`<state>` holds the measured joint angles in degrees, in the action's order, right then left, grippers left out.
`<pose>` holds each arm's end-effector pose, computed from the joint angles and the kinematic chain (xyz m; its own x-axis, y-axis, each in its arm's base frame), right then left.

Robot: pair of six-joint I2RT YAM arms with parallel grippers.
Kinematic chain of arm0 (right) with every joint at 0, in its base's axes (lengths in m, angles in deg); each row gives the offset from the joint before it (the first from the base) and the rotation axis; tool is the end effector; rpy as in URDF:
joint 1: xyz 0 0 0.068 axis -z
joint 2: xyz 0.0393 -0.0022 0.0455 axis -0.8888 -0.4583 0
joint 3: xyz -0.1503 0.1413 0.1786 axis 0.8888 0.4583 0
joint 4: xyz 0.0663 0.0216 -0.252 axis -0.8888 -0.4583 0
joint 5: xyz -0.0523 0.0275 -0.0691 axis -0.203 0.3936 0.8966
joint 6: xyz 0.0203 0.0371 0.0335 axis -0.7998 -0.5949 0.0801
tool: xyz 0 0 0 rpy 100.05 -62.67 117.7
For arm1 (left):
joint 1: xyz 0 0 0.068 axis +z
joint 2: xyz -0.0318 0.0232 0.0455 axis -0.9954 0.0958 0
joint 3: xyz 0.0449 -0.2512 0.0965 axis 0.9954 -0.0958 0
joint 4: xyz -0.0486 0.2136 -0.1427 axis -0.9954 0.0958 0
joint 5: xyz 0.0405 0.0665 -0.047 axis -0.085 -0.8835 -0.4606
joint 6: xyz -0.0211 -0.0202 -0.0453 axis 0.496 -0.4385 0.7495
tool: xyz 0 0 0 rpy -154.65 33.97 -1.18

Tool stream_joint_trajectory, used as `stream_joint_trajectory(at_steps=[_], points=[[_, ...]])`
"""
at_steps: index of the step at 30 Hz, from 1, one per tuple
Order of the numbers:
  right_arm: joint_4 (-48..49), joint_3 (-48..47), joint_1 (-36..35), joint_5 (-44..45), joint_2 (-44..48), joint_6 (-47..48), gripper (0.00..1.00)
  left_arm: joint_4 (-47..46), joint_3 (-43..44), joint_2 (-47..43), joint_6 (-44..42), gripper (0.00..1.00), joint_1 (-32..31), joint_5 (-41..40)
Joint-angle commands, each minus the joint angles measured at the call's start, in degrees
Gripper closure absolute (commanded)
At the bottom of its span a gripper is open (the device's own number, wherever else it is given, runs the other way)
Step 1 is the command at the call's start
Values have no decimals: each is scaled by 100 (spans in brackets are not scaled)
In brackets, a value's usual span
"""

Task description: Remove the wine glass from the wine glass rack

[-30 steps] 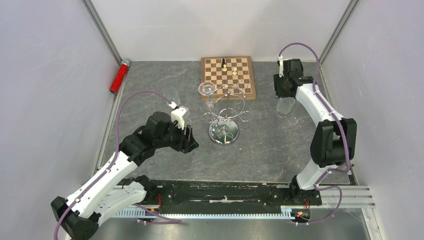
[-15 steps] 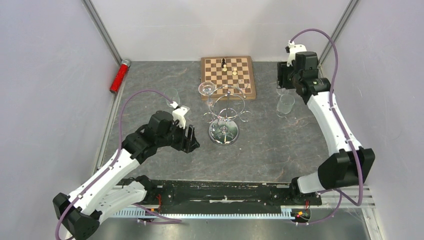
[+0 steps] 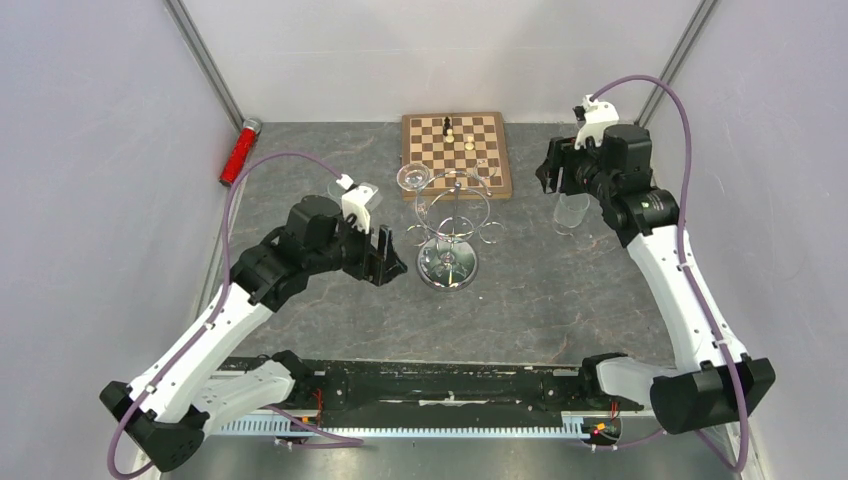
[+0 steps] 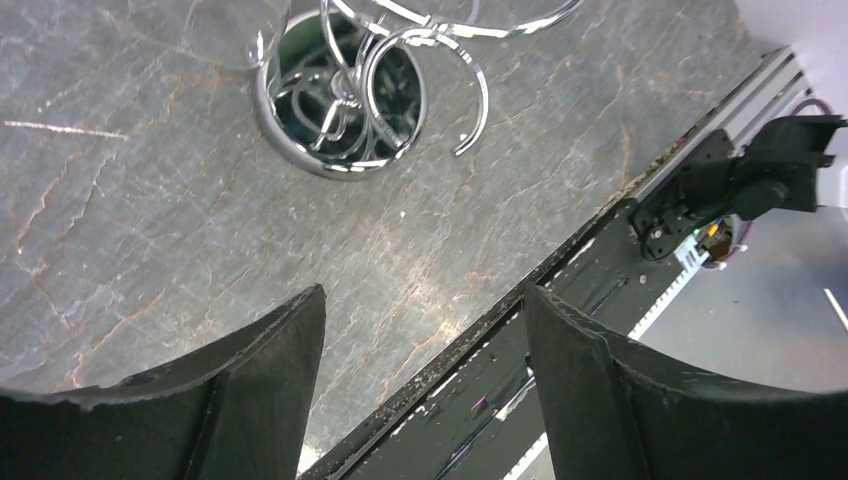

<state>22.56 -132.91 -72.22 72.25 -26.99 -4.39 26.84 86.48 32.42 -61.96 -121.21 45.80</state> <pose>0.2615 0.0484 0.3942 -0.4359 -0.0146 -0.8999 -0.2525 0.9617 0.1067 0.1478 -0.1205 0.3485 -0.6518 0.1436 -0.7446 0.5724 0.7373 -0.3588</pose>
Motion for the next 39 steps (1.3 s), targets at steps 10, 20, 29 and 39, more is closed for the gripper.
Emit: stream_joint_trajectory(at_steps=[10, 20, 29, 39], points=[[1135, 959, -169, -1459, 1007, -922, 35, 58, 1532, 681, 542, 22, 55, 199], [1297, 1428, -357, -1598, 1782, -1094, 34, -421, 2023, 1383, 841, 23, 883, 1045], [1451, 1861, -437, -1754, 2358, -1279, 34, -1035, 2058, 1921, 1246, 25, 1867, 1934], [1583, 2224, -514, -1994, 2808, -1268, 35, -2040, 1796, 2490, 1908, 27, 2392, 2504]])
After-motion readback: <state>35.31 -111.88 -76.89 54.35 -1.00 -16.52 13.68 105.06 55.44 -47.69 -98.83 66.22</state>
